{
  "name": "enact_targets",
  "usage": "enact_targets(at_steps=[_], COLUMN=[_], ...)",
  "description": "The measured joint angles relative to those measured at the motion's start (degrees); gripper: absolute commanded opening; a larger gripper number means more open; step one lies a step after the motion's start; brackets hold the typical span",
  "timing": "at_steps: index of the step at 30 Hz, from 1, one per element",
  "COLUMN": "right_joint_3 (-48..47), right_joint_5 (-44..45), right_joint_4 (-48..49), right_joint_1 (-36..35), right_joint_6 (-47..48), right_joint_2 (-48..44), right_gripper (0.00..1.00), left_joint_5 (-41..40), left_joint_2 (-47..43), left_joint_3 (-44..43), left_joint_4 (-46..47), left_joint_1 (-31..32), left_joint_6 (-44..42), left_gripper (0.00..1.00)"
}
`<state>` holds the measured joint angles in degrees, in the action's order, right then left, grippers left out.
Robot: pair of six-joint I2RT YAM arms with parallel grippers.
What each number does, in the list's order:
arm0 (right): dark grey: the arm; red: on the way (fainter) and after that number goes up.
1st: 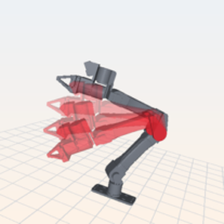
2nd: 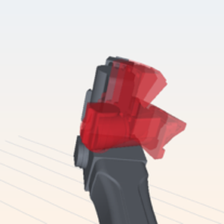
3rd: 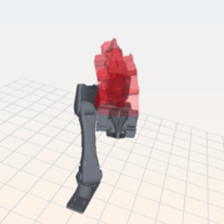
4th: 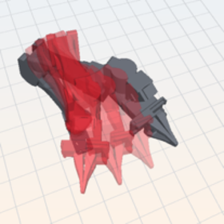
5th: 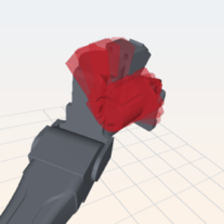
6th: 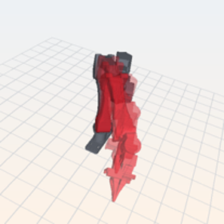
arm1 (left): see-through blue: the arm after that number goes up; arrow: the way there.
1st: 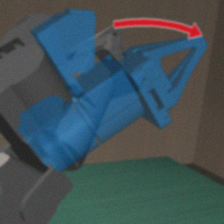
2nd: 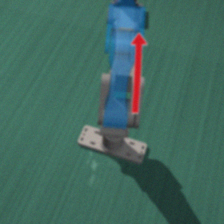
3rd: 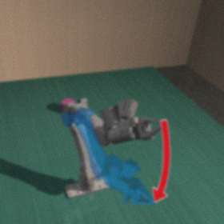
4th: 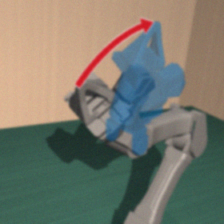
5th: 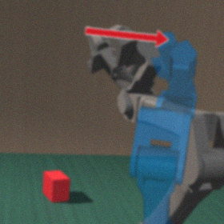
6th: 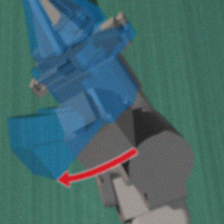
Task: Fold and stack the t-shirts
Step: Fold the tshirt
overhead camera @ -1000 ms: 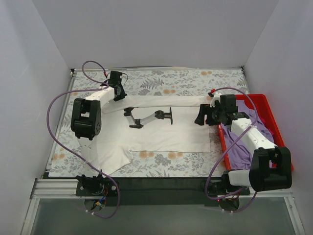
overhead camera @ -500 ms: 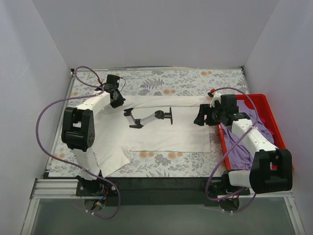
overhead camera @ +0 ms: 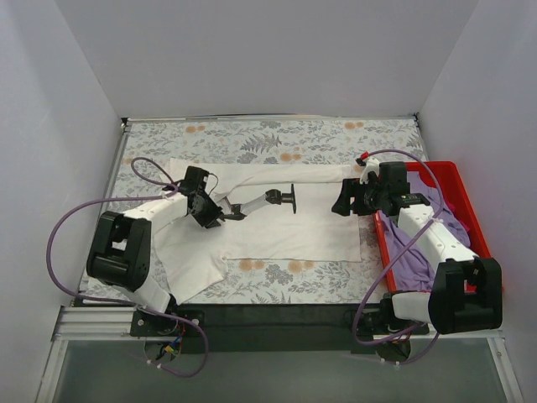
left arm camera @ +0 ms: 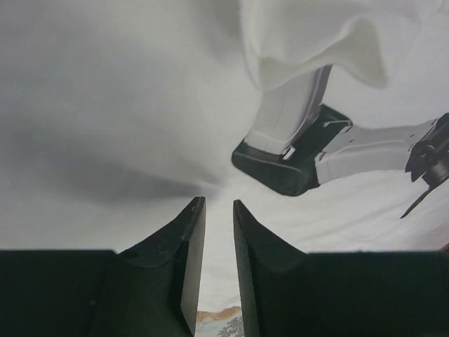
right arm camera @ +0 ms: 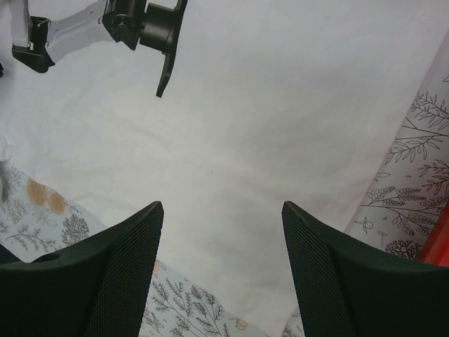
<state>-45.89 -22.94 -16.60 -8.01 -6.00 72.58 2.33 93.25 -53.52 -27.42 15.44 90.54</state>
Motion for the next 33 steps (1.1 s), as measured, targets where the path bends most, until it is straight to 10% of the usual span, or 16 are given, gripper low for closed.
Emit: enact_targets(at_steps=[7, 17, 24, 29, 33], right_joint_3=[0.0, 0.0, 0.0, 0.0, 0.0], right_joint_5=[-1.1, -1.9, -1.9, -1.7, -1.4], right_joint_4=[0.0, 0.0, 0.0, 0.0, 0.0], right_joint_1=[0.0, -2.0, -2.9, -3.4, -4.1], right_joint_6=[0.2, 0.4, 0.2, 0.2, 0.2], right_joint_2=[0.0, 0.0, 0.0, 0.0, 0.0], right_gripper=[0.64, 0.64, 0.64, 0.64, 0.64], left_joint_5=[0.7, -2.6, -2.4, -2.3, -1.6], left_joint_2=[-5.1, 2.7, 12.1, 14.1, 13.1], left_joint_3=[1.9, -14.4, -18.8, -18.9, -18.6], left_joint_4=[-1.6, -0.1, 0.5, 0.2, 0.1], left_joint_1=[-1.6, -15.2, -15.5, -15.5, -15.5], left_joint_6=[1.5, -0.8, -1.2, -1.0, -1.7], left_gripper=[0.63, 0.65, 0.56, 0.13, 0.00])
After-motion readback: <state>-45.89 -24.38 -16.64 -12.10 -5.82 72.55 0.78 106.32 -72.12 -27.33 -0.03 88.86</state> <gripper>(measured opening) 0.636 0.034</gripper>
